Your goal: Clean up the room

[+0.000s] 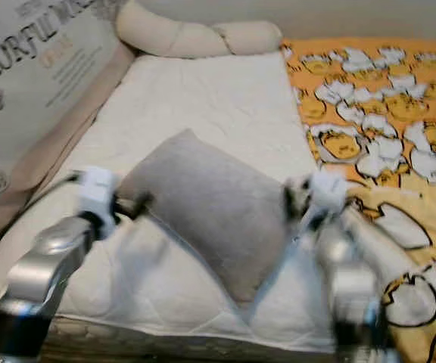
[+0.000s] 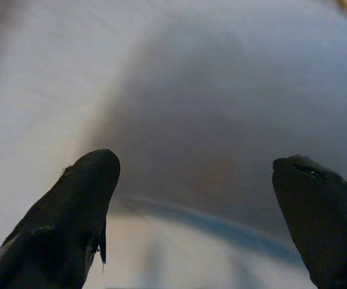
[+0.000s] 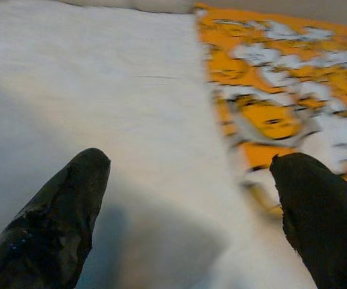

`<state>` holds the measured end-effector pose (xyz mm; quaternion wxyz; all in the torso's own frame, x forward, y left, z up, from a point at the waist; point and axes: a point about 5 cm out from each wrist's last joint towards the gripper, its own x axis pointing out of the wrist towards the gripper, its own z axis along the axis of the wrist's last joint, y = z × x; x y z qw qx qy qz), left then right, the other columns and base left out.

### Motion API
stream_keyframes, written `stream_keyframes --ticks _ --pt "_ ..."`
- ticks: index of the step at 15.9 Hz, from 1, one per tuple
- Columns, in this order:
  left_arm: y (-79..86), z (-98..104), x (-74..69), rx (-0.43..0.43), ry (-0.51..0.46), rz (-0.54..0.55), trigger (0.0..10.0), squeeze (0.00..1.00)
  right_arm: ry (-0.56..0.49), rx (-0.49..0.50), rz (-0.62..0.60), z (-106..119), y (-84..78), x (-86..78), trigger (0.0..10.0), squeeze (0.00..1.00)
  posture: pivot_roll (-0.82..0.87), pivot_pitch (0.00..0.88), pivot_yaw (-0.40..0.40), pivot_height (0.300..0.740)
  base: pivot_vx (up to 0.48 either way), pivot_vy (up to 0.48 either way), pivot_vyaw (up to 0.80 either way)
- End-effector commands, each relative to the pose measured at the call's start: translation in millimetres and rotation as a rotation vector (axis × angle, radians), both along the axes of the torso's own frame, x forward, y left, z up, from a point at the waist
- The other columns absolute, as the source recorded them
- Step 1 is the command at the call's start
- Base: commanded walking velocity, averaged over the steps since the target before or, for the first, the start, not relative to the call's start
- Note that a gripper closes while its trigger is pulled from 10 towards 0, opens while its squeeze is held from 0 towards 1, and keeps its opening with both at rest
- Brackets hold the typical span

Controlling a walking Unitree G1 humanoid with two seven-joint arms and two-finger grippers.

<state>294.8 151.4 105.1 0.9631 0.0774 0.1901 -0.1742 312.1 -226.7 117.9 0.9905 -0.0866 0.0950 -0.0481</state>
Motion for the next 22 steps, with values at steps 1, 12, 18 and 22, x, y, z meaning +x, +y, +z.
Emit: stream_keyframes --ticks 1,12,18,22 --pt "3.4 -7 -0.4 0.027 0.062 -0.014 10.0 0.00 0.011 0.001 0.014 -4 -2.4 8.5 10.0 0.00 -0.03 0.000 0.101 0.740 0.000 0.000 0.00" --pt "-64.9 -60 8.7 -0.097 0.419 -0.150 10.0 0.00 0.244 -0.078 0.280 -33 18.2 45.4 10.0 0.00 -0.04 0.000 0.090 0.740 0.000 0.000 0.00" --pt "-72.6 -60 23.1 -0.159 0.387 -0.058 10.0 0.00 0.286 -0.008 0.392 -40 25.8 40.4 10.0 0.00 -0.04 0.000 0.094 0.740 0.000 0.000 0.00" --pt "-47.3 -20 53.4 -0.204 0.192 0.023 10.0 0.00 0.269 0.105 0.499 -34 45.4 37.7 10.0 0.00 -0.03 0.000 0.090 0.740 0.000 0.000 0.00"
